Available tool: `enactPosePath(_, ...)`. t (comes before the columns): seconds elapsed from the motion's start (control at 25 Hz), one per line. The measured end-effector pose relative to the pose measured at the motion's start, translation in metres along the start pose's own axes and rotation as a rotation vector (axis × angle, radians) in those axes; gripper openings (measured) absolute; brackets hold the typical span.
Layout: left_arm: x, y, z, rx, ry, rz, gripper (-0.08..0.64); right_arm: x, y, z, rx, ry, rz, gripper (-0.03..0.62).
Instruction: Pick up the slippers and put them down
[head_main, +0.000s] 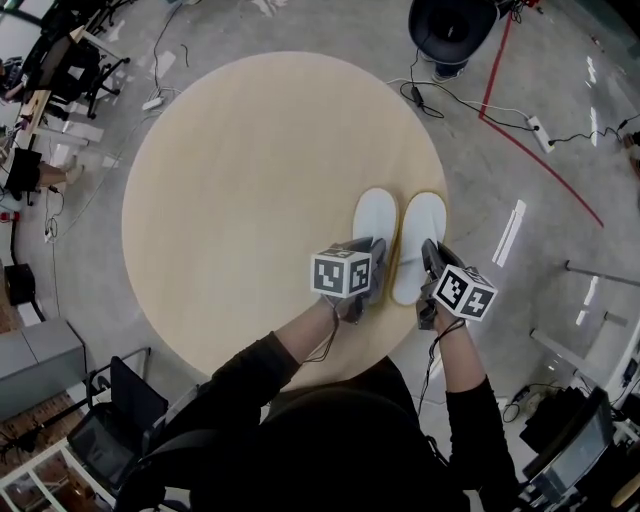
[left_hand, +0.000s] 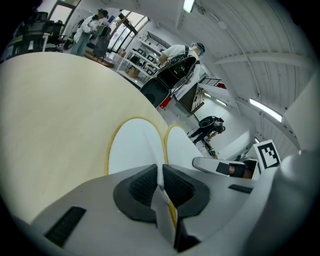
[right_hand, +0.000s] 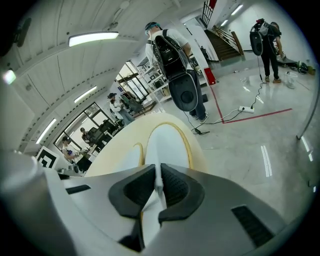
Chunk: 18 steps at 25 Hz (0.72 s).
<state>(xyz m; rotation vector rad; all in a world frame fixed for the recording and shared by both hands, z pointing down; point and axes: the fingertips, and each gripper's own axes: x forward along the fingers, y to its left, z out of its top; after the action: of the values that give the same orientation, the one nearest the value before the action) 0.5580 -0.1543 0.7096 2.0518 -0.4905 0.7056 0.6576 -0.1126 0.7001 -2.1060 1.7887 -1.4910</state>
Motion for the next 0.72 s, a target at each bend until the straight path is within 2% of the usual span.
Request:
enactPosePath(0.2, 0.015, 0.005, 0.002, -0.009, 0.018, 0.004, 0.031, 0.009, -0.007, 0.002, -0.005, 0.01, -0.017, 0.031)
enactPosePath(0.56, 0.027, 0.002, 0.004, -0.016, -0.005, -0.011, 0.034, 0.012, -0.016, 0.003, 0.013, -0.011, -0.006, 0.034)
enactPosePath(0.64, 0.026, 0.001, 0.007, -0.01, -0.015, -0.003, 0.065, 0.011, -0.015, 0.006, 0.017, -0.021, -0.009, 0.068)
enactPosePath(0.72, 0.026, 0.001, 0.01, -0.006, -0.022, 0.011, 0.14, 0.01, -0.015, 0.007, 0.02, -0.028, -0.014, 0.164)
